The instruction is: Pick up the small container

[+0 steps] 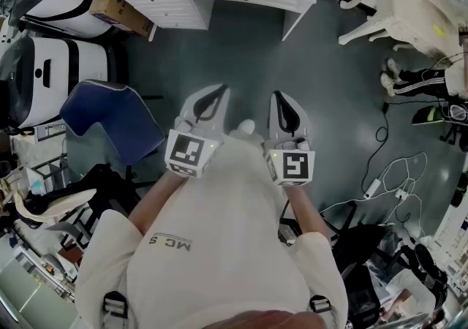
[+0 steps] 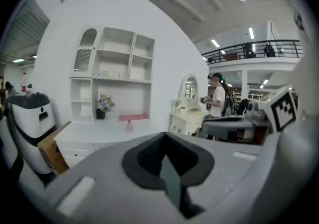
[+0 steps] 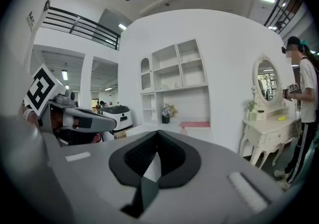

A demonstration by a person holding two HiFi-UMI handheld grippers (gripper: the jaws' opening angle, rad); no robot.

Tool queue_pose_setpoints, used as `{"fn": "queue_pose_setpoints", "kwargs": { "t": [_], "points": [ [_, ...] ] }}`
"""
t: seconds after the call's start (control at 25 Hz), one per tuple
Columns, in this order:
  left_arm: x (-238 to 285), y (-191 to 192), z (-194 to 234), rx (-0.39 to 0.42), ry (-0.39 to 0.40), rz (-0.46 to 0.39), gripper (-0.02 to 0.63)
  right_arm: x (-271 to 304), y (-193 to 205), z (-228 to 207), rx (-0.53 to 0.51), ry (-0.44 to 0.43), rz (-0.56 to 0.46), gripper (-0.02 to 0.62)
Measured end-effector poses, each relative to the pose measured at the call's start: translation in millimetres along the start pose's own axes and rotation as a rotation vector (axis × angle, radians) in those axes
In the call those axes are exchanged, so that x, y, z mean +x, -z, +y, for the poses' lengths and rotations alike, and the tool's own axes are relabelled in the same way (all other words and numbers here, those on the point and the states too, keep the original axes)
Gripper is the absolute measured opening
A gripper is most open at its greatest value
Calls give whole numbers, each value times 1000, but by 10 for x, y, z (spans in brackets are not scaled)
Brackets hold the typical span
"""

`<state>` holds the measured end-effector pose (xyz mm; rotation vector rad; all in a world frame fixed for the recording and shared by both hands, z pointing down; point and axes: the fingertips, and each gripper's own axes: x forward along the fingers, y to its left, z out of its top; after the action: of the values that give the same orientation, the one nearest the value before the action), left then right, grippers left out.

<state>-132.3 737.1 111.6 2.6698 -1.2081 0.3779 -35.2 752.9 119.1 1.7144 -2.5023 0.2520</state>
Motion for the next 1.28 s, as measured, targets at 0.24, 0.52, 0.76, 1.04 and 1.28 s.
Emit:
{"fn": "queue_pose_setpoints", "kwargs": {
  "t": [0.24,0.52,0.76,1.04,1.28],
  "points": [
    [-15,2,-104,14,7,-16,-2,-100,17,-21,-5,1,0,-3],
    [60,17,-288,27,20,-18,-2,-276,56,-203,-17,27,-32,-5],
    [249,-44,-187,26,11,-12,-2,-144,35,-393,13,25,-45,-3],
    [812,-155,421,-23,0,-10,-2,624,7,-551,-2,-69,2,-3],
    [1712,-410,1325,-60,9,1,-2,1795,-207,-823,-5,-113,2,-3]
  ]
}}
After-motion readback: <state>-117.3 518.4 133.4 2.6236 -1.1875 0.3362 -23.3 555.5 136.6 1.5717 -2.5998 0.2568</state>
